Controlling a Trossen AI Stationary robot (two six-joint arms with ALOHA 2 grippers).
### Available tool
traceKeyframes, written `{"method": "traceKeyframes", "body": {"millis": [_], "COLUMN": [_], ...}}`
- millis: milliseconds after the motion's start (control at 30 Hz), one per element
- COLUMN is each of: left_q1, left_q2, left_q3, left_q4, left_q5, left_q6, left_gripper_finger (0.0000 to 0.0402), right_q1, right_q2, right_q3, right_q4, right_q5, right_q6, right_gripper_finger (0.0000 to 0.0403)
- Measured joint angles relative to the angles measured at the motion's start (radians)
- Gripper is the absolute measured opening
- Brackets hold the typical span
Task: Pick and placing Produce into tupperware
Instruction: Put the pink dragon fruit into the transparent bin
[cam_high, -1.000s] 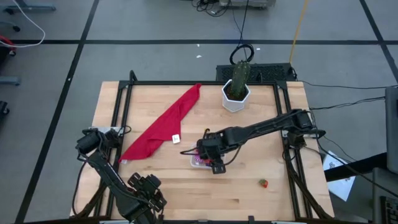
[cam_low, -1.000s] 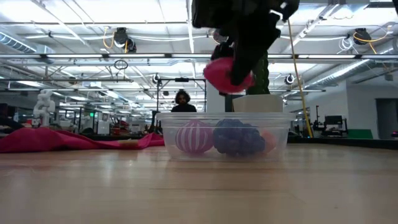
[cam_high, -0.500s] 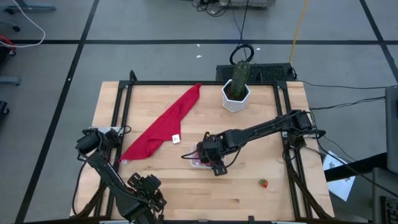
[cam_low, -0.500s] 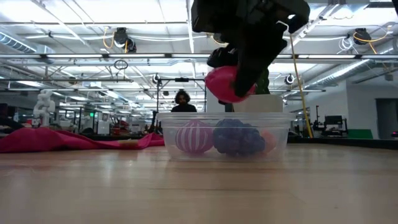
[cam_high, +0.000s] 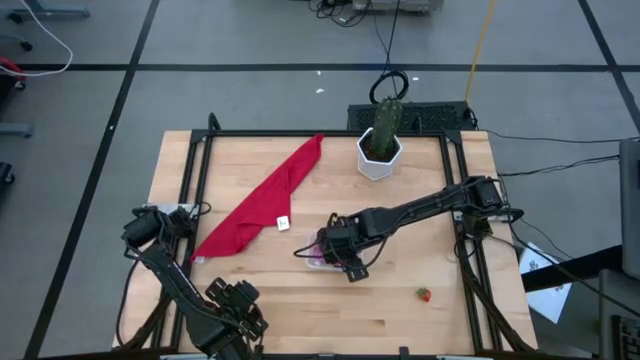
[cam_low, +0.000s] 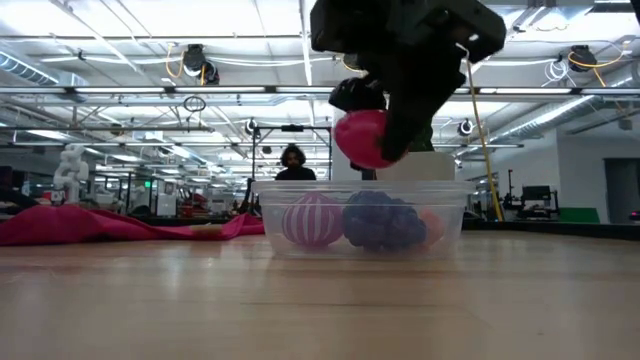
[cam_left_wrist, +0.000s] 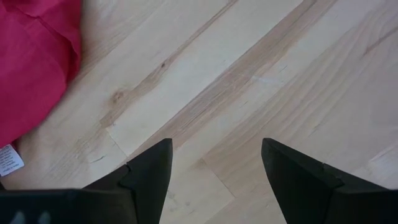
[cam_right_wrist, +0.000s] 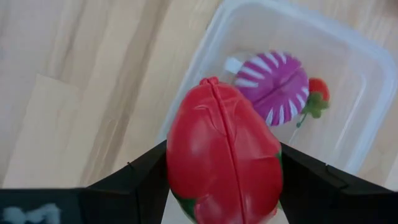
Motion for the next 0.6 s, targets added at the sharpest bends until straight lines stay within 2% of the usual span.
{"method": "traceKeyframes", "body": {"millis": [367, 600], "left_q1": [0.000, 0.000], "left_q2": [0.000, 0.000], "left_q3": [0.000, 0.000], "left_q4": [0.000, 0.000], "left_q5": [0.000, -0.001], "left_q6": [-0.003, -0.003], "left_gripper_finger": [0.0253, 0.0253], "right_q1": [-0.054, -0.065], "right_q2": [0.000, 0.000], "right_q3": [-0.073, -0.109], "right_q4": [0.029, 0.032], "right_q5": [0.001, 0.001], "right_q6": [0.049, 0.016], "right_gripper_finger": [0.0238, 0.0238]}}
